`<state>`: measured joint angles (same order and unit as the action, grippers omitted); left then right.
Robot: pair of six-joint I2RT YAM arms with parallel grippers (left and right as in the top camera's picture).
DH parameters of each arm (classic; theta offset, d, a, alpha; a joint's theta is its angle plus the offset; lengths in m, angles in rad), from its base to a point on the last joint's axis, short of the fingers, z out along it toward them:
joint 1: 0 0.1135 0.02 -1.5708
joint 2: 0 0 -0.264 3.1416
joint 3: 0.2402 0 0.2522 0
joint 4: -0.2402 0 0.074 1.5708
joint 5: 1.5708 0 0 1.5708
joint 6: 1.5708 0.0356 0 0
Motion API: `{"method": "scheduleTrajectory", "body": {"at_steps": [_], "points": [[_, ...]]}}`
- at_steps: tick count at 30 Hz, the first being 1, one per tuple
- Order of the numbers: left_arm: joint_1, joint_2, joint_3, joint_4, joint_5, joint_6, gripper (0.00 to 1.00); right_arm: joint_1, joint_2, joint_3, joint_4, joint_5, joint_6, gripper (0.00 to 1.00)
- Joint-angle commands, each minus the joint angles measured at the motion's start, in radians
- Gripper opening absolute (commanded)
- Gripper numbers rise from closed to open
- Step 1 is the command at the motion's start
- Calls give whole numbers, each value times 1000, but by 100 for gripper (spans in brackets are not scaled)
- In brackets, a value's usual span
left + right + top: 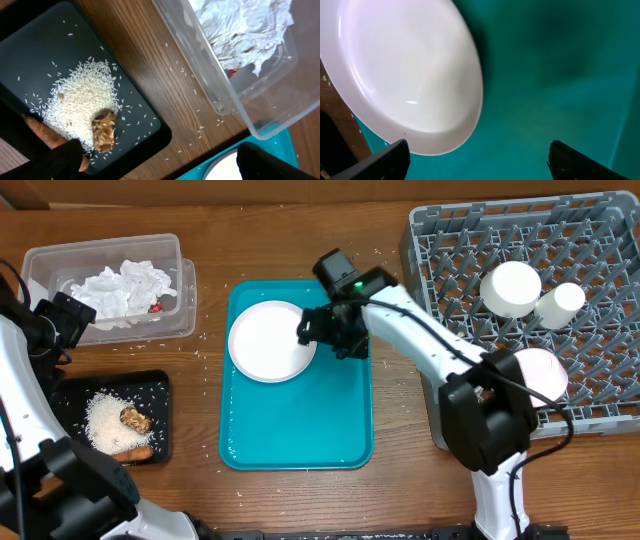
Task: Sort waste into correct bins and load items into the dishwasher
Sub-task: 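Reach right gripper to the white plate on the teal tray and grasp it, then lift the white plate and set it upright in the rack's back slots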
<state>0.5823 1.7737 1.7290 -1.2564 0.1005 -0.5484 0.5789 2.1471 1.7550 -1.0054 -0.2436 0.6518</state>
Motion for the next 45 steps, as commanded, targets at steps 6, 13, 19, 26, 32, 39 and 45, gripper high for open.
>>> {"method": "scheduleTrajectory", "body": {"at_steps": [6,13,19,26,32,39,45], "points": [[0,48,14,1,-7,-13,100,57,36,19,52,97,63,84],[0,50,14,1,-7,-13,100,78,129,19,70,98,63,69],[0,50,14,1,-7,-13,100,82,148,19,68,122,63,43],[0,50,14,1,-7,-13,100,56,146,95,-49,139,63,4],[0,50,14,1,-7,-13,100,-110,84,480,-346,251,29,4],[0,50,14,1,-7,-13,100,-339,42,774,-498,461,-189,4],[0,50,14,1,-7,-13,100,-475,42,777,-506,730,-375,4]]}}
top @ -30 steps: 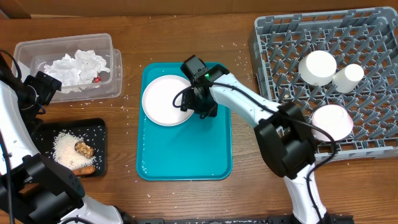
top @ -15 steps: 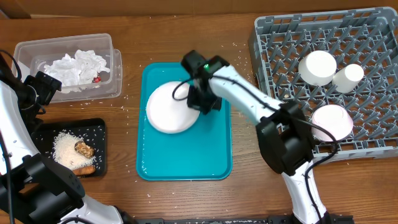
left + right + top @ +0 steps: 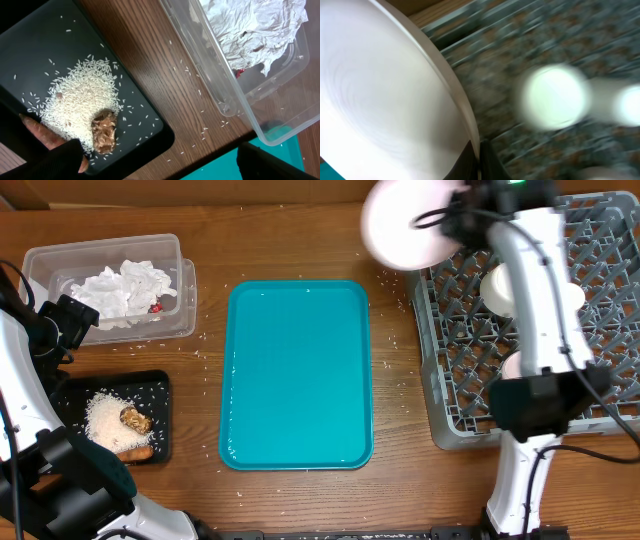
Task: Sort waste into correct bins and load items into the dishwasher
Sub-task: 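Lift the white plate and set it upright in the rack's back slots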
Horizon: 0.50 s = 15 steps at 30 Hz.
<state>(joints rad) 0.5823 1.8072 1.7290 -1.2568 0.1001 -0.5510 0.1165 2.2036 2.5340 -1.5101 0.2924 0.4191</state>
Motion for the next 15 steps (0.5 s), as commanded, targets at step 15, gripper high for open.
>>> {"method": "scheduleTrajectory", "body": {"at_steps": [15], "points": [[0,16,14,2,-7,-11,100,-10,-13,-295,279,598,-196,4]]}}
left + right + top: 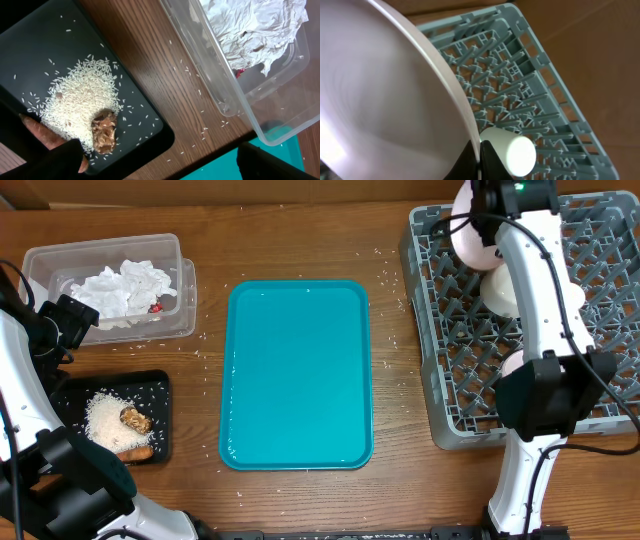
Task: Sort waste into correct bins and load items into the dishwasher
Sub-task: 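Lift the white plate and set it upright in the rack's back slots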
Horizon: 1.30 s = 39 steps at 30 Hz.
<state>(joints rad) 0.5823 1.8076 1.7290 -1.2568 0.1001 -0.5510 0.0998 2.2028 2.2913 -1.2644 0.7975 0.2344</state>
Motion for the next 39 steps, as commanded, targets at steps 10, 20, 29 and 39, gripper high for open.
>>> {"method": "scheduleTrajectory", "body": {"at_steps": [10,20,29,39], "points": [[0,16,14,1,-7,-11,100,71,-13,-124,99,98,5,4],[0,16,14,2,-7,-11,100,143,-27,-74,-5,8,100,100],[0,16,15,2,-7,-11,100,137,-197,214,-346,-370,318,100],[0,16,14,1,-7,-11,100,299,-616,210,-430,-491,361,100]]}}
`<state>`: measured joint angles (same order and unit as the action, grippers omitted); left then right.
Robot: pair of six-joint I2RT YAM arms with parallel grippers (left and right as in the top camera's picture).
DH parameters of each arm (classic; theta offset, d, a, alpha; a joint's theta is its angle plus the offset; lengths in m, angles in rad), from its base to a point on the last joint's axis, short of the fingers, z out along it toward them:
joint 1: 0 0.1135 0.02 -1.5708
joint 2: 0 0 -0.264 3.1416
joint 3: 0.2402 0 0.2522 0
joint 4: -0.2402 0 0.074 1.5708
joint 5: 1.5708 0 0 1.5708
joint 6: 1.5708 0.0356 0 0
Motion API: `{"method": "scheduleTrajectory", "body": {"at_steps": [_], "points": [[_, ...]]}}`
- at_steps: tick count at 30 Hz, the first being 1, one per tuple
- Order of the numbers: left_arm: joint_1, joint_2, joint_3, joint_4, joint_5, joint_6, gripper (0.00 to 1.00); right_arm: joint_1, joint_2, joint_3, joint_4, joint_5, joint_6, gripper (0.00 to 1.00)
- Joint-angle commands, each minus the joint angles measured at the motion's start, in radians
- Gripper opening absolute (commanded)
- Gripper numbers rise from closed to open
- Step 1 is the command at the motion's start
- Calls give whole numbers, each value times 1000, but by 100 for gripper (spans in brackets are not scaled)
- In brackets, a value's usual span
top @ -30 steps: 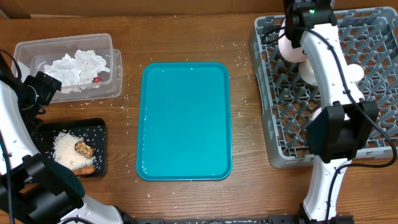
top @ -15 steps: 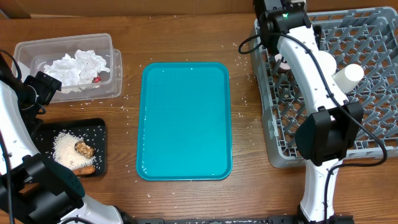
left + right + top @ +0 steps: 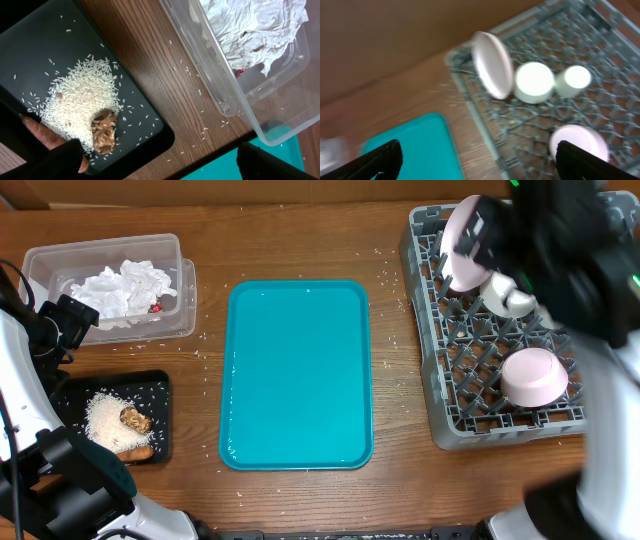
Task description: Sort waste into correct bins and load items into the dishwasher
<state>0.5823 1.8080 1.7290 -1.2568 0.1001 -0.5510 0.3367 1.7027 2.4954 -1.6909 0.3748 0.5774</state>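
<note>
A white plate stands on edge in the far-left slots of the grey dish rack. From high above in the right wrist view, the plate has two white cups beside it, and a pale bowl sits nearer. My right gripper is open and holds nothing; its arm is a blur over the rack. My left gripper is open above the black tray with its rice, brown lump and orange piece.
The teal tray lies in the middle with nothing on it. A clear bin with crumpled paper stands at the far left. Loose rice grains are scattered over the wooden table.
My right gripper was shut on the plate over the rack's far-left corner. Now the plate stands in the rack on its own, and the gripper is open, well above and clear of it.
The plate lay on the teal tray with my right gripper open at its rim. Then the gripper held it in the air left of the rack, then over the rack. Now it stands in the rack, released. The left arm stayed put.
</note>
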Motion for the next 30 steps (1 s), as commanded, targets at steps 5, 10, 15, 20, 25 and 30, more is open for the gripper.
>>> {"method": "scheduleTrajectory", "body": {"at_steps": [5,10,15,20,25,30], "points": [[0,15,14,1,-7,-11,100,161,-277,-40,-3,-167,-25,100],[0,15,14,1,-7,-11,100,174,-369,-43,-3,-204,-51,100],[0,15,14,1,-7,-11,100,174,-438,-43,-3,-235,-74,100],[0,15,14,1,-7,-11,100,173,-519,-53,-3,-233,-180,100],[0,15,14,1,-7,-11,100,173,-628,-130,-3,-195,-181,100],[0,15,14,1,-7,-11,100,98,-692,-264,-3,-166,-182,100]]}}
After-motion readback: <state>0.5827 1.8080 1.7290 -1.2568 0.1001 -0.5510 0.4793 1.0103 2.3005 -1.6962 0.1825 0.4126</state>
